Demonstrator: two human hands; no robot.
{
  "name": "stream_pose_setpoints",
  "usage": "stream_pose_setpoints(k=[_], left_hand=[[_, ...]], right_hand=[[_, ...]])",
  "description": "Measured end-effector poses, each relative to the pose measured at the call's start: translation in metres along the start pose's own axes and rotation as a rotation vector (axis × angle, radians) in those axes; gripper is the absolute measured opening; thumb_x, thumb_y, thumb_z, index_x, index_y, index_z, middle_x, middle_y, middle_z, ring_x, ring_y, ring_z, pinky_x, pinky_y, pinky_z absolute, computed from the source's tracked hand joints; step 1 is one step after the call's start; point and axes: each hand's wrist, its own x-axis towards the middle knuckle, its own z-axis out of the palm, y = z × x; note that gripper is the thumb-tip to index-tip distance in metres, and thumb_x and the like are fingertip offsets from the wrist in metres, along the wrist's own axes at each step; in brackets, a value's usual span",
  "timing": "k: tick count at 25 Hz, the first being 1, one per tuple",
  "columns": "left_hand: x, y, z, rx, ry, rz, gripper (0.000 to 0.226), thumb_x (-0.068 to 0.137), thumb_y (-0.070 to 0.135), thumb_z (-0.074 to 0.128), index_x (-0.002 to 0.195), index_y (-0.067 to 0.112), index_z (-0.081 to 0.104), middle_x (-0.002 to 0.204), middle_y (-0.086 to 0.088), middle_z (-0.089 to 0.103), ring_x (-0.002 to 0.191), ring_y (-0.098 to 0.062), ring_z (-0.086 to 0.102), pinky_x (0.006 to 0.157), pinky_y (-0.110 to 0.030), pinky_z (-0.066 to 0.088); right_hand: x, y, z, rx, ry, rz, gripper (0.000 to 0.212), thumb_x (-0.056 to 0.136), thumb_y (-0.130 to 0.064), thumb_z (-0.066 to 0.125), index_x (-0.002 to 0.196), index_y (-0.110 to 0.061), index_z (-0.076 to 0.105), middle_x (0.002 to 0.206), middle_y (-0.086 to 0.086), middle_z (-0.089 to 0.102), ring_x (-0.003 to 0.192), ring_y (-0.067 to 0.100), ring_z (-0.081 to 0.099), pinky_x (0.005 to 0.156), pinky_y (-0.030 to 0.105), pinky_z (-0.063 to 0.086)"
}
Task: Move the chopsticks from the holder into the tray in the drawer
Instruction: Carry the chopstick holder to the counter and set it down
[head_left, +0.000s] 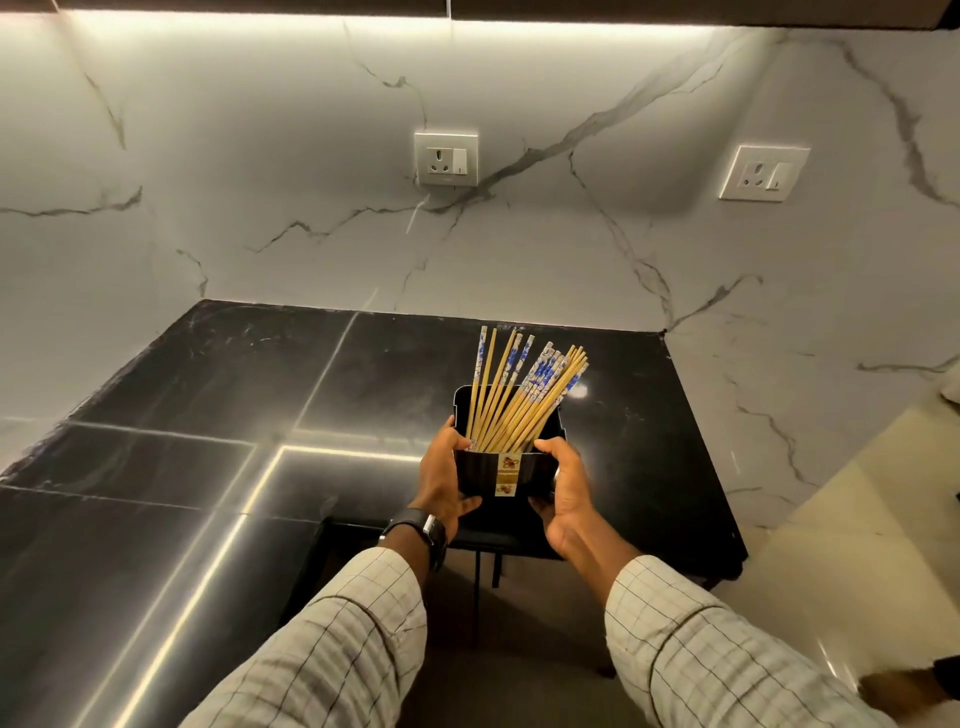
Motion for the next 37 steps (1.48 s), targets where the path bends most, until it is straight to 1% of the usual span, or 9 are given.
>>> stream_pose_setpoints(k=[3, 6, 9, 14, 18, 23, 32, 34, 37], left_hand=[[-0.021, 0.011, -0.026, -0.047, 0.05, 0.02, 0.036, 0.095, 0.032, 0.047, 0.126, 0.02, 0.058, 0.117, -0.014, 0.065, 0.104, -0.032, 0.063, 0.08, -0.043, 0.056], [-0.04, 0.022, -0.054, -0.062, 0.059, 0.055, 0.035, 0.098, 0.027, 0.043, 0.13, 0.017, 0.054, 0.113, -0.013, 0.063, 0.098, -0.028, 0.062, 0.064, -0.035, 0.05], [-0.057, 0.022, -0.086, -0.046, 0.124, 0.083, 0.038, 0.096, 0.028, 0.045, 0.13, 0.016, 0.056, 0.117, -0.014, 0.064, 0.101, -0.029, 0.062, 0.064, -0.034, 0.048], [-0.087, 0.015, -0.135, -0.054, 0.247, 0.088, 0.019, 0.094, 0.032, 0.048, 0.1, 0.019, 0.06, 0.106, -0.014, 0.068, 0.094, -0.028, 0.064, 0.08, -0.039, 0.05], [-0.112, 0.01, -0.169, -0.119, 0.298, 0.072, 0.036, 0.09, 0.036, 0.05, 0.116, 0.016, 0.063, 0.116, -0.017, 0.069, 0.107, -0.035, 0.064, 0.077, -0.039, 0.05], [-0.154, 0.004, -0.199, -0.188, 0.392, 0.13, 0.019, 0.095, 0.035, 0.046, 0.104, 0.025, 0.06, 0.11, -0.012, 0.067, 0.098, -0.03, 0.064, 0.073, -0.037, 0.05], [-0.253, -0.037, -0.253, -0.336, 0.625, 0.167, 0.031, 0.09, 0.04, 0.052, 0.115, 0.024, 0.064, 0.128, -0.016, 0.062, 0.12, -0.035, 0.056, 0.089, -0.045, 0.05], [-0.277, -0.055, -0.259, -0.397, 0.679, 0.168, 0.047, 0.089, 0.045, 0.055, 0.13, 0.024, 0.06, 0.131, -0.015, 0.06, 0.121, -0.036, 0.056, 0.084, -0.044, 0.051], [-0.32, -0.08, -0.266, -0.457, 0.775, 0.18, 0.039, 0.091, 0.05, 0.056, 0.121, 0.026, 0.063, 0.126, -0.014, 0.063, 0.116, -0.033, 0.06, 0.074, -0.039, 0.051]], right_hand=[[-0.018, 0.007, 0.024, -0.037, -0.068, -0.004, 0.034, 0.083, -0.041, 0.066, 0.113, -0.026, 0.068, 0.114, 0.012, 0.073, 0.111, 0.029, 0.066, 0.101, 0.049, 0.051], [-0.036, 0.016, 0.049, -0.05, -0.141, -0.007, 0.032, 0.083, -0.04, 0.066, 0.113, -0.027, 0.068, 0.116, 0.014, 0.073, 0.109, 0.03, 0.066, 0.099, 0.048, 0.051], [-0.057, 0.028, 0.073, -0.075, -0.19, 0.006, 0.029, 0.089, -0.037, 0.062, 0.115, -0.024, 0.065, 0.112, 0.014, 0.072, 0.098, 0.025, 0.066, 0.084, 0.041, 0.051], [-0.088, 0.05, 0.106, -0.127, -0.249, 0.017, 0.018, 0.092, -0.037, 0.06, 0.103, -0.024, 0.064, 0.108, 0.013, 0.07, 0.098, 0.024, 0.065, 0.08, 0.036, 0.051], [-0.111, 0.068, 0.13, -0.173, -0.323, 0.035, 0.025, 0.09, -0.039, 0.062, 0.106, -0.02, 0.065, 0.112, 0.016, 0.07, 0.1, 0.027, 0.065, 0.086, 0.04, 0.051], [-0.143, 0.083, 0.152, -0.243, -0.438, 0.043, 0.022, 0.091, -0.039, 0.061, 0.104, -0.023, 0.065, 0.111, 0.014, 0.07, 0.099, 0.024, 0.064, 0.09, 0.04, 0.049], [-0.226, 0.13, 0.167, -0.339, -0.699, 0.099, 0.04, 0.094, -0.035, 0.06, 0.127, -0.012, 0.063, 0.114, 0.015, 0.071, 0.093, 0.022, 0.067, 0.065, 0.03, 0.05], [-0.245, 0.144, 0.165, -0.369, -0.756, 0.124, 0.043, 0.094, -0.035, 0.059, 0.13, -0.011, 0.061, 0.117, 0.016, 0.07, 0.092, 0.02, 0.067, 0.062, 0.027, 0.049], [-0.273, 0.171, 0.16, -0.404, -0.824, 0.178, 0.047, 0.092, -0.039, 0.061, 0.131, -0.012, 0.061, 0.122, 0.018, 0.071, 0.096, 0.022, 0.07, 0.063, 0.026, 0.052]])
